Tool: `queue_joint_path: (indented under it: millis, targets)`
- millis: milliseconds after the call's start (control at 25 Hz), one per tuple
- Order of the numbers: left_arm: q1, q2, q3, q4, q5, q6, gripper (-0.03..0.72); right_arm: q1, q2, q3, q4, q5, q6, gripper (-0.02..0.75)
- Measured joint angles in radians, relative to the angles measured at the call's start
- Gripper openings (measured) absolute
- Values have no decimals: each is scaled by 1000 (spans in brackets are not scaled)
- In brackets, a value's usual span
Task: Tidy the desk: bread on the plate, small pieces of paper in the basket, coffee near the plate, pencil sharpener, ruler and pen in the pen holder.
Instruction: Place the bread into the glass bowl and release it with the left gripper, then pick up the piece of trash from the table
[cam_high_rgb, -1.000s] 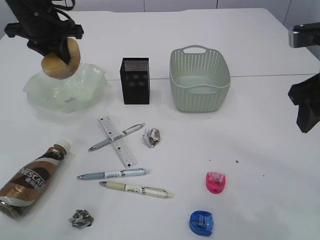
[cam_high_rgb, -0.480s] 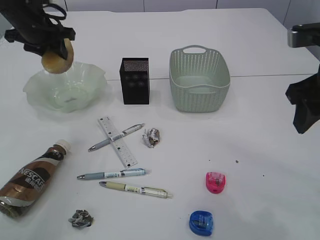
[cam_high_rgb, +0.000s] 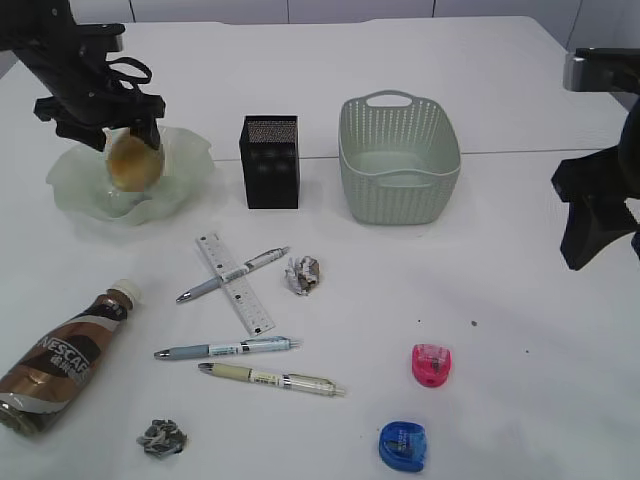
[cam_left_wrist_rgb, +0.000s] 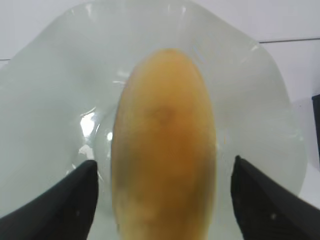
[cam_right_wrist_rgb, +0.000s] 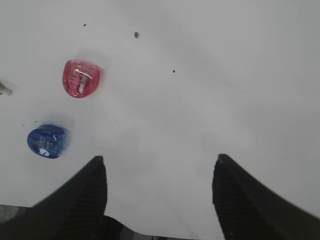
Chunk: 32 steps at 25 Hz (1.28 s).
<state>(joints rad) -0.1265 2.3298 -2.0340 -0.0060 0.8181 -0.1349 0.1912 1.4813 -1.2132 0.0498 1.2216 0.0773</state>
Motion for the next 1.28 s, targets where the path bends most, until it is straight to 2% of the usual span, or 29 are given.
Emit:
queue_joint_path:
  millis: [160, 440, 640, 960, 1120, 1280]
  targets:
    - [0, 6, 0, 6, -4, 0, 628, 0, 0, 0, 15, 0, 6, 489]
    - [0, -1, 0, 6, 28, 0, 607, 2, 0, 0, 63, 2, 42, 489]
    - [0, -64, 0, 34, 130, 0, 571, 43, 11, 0, 85, 0, 46, 489]
    - [1, -202, 0, 93, 379, 0, 564, 135, 73, -44, 87, -13, 46, 489]
    - [1, -261, 0, 101, 417, 0, 550, 199, 95, -102, 89, -21, 46, 489]
    - [1, -340, 0, 86, 420, 0, 524, 209, 96, -113, 94, -45, 46, 489]
